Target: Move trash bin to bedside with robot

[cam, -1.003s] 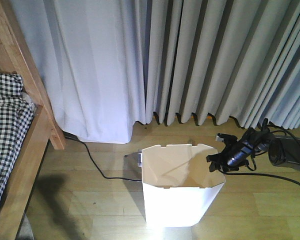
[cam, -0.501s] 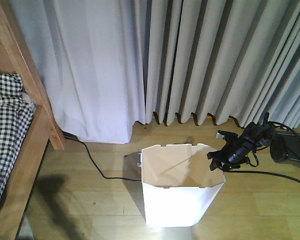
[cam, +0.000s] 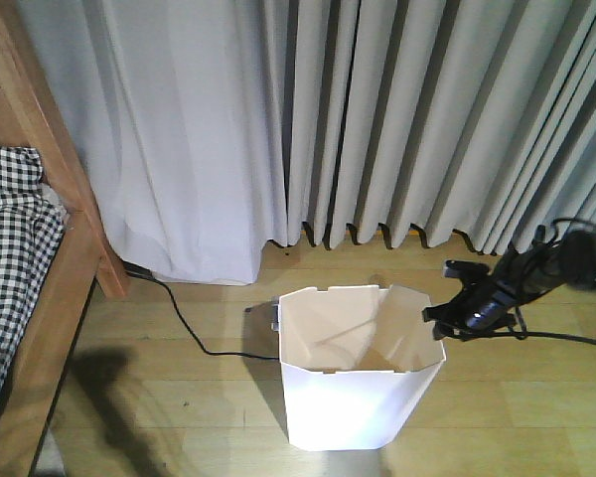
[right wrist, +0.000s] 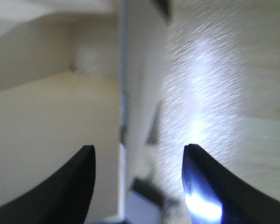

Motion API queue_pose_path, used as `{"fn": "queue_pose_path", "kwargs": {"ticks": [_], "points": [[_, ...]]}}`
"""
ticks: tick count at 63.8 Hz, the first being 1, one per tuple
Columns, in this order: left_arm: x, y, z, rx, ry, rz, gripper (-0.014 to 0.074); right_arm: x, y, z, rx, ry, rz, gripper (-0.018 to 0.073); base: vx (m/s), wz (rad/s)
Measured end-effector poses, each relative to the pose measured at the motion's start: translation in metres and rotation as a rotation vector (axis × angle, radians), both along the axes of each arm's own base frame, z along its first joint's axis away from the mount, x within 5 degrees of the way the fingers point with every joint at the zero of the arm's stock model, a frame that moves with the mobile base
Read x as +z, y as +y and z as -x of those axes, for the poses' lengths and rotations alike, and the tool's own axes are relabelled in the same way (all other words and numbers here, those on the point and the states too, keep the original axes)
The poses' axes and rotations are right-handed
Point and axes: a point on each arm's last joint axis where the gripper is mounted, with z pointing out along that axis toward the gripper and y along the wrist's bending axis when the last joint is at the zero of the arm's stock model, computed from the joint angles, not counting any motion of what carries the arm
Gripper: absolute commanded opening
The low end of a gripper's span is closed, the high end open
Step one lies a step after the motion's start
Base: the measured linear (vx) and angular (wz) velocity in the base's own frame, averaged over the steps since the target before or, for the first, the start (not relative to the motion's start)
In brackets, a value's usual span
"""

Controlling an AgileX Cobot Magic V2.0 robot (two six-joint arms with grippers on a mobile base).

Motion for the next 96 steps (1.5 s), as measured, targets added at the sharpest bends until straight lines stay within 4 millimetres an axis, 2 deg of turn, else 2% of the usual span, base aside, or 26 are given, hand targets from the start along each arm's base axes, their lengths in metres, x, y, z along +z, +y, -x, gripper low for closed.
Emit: {"fn": "queue_pose_path", "kwargs": {"ticks": [14, 23, 40, 48, 58, 59, 69, 82, 96], "points": [[0.0, 0.0, 0.0, 0.0, 0.0, 0.0, -0.0006, 0.052, 0.0, 0.031, 0.075, -0.09, 0.076, 0.0417, 0.0, 0.0], [0.0, 0.0, 0.0, 0.0, 0.0, 0.0, -0.0006, 0.095, 0.003, 0.048, 0.109, -0.117, 0.073, 0.0417, 0.0, 0.0], [0.0, 0.0, 0.0, 0.0, 0.0, 0.0, -0.0006, 0.205, 0.007, 0.064, 0.095, -0.306, 0.089, 0.0417, 0.0, 0.0], [0.0, 0.0, 0.0, 0.0, 0.0, 0.0, -0.0006, 0.264, 0.01, 0.078, 0.091, -0.438, 0.111, 0.0417, 0.0, 0.0], [0.0, 0.0, 0.0, 0.0, 0.0, 0.0, -0.0006, 0.33, 0.015, 0.107, 0.082, -0.609, 0.126, 0.0417, 0.0, 0.0], [0.0, 0.0, 0.0, 0.0, 0.0, 0.0, -0.0006, 0.341, 0.016, 0.112, 0.084, -0.642, 0.128, 0.0417, 0.0, 0.0], [0.0, 0.0, 0.0, 0.0, 0.0, 0.0, -0.0006, 0.397, 0.027, 0.154, 0.096, -0.819, 0.107, 0.0417, 0.0, 0.0], [0.0, 0.0, 0.0, 0.0, 0.0, 0.0, -0.0006, 0.441, 0.042, 0.217, 0.083, -1.042, 0.062, 0.0417, 0.0, 0.0], [0.0, 0.0, 0.0, 0.0, 0.0, 0.0, -0.0006, 0.449, 0.053, 0.283, 0.038, -1.252, 0.037, 0.0417, 0.0, 0.0]]}}
